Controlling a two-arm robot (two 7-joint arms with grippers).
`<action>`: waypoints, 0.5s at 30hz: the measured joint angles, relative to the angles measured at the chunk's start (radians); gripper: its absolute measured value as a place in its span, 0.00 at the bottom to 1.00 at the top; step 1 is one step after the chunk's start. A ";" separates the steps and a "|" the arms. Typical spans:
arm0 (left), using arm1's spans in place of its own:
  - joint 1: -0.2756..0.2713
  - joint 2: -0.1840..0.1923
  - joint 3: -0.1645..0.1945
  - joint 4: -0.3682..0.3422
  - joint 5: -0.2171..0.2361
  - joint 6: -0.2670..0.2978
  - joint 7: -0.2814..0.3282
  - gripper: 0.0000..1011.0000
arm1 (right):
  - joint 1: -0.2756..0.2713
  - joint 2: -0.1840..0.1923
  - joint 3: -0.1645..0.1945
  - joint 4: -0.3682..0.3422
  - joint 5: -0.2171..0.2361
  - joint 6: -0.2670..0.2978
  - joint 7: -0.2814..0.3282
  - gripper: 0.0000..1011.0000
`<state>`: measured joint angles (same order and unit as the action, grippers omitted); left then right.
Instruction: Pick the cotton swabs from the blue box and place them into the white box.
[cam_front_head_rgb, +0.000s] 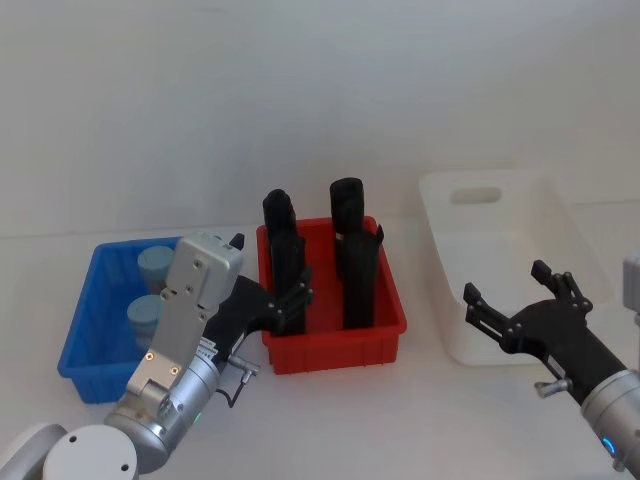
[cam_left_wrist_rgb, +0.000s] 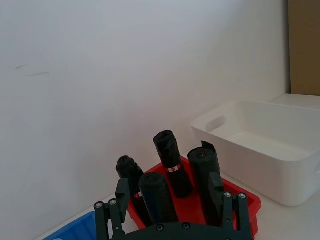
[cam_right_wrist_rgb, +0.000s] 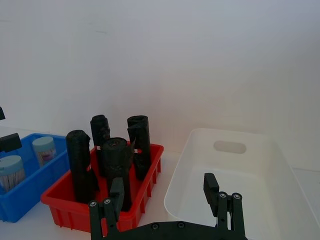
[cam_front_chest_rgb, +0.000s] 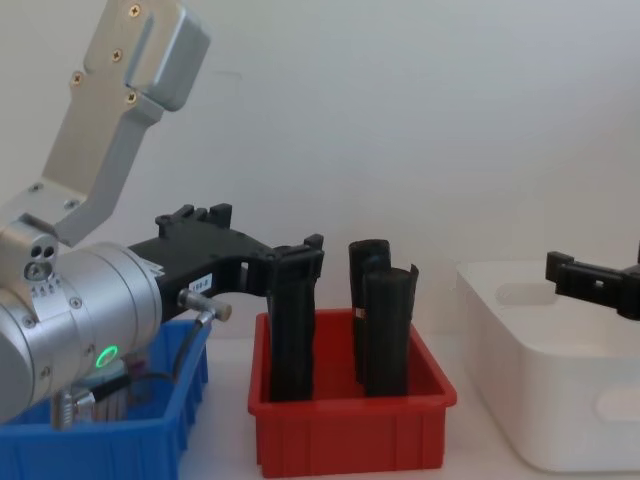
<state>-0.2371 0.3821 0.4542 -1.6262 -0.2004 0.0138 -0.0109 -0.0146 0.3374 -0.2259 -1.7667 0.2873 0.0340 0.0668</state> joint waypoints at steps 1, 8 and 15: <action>0.000 0.000 0.000 0.000 0.000 0.000 0.000 0.99 | 0.000 0.000 0.000 0.000 0.000 0.000 0.000 0.99; 0.000 0.000 0.000 0.000 0.000 0.000 0.000 0.99 | 0.000 0.000 0.000 0.000 0.000 0.000 0.000 0.99; 0.000 0.000 0.000 0.000 0.000 0.000 0.000 0.99 | 0.000 0.000 0.000 0.000 0.000 0.000 0.000 0.99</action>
<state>-0.2371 0.3821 0.4542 -1.6262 -0.2004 0.0139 -0.0109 -0.0146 0.3375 -0.2259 -1.7667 0.2874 0.0340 0.0668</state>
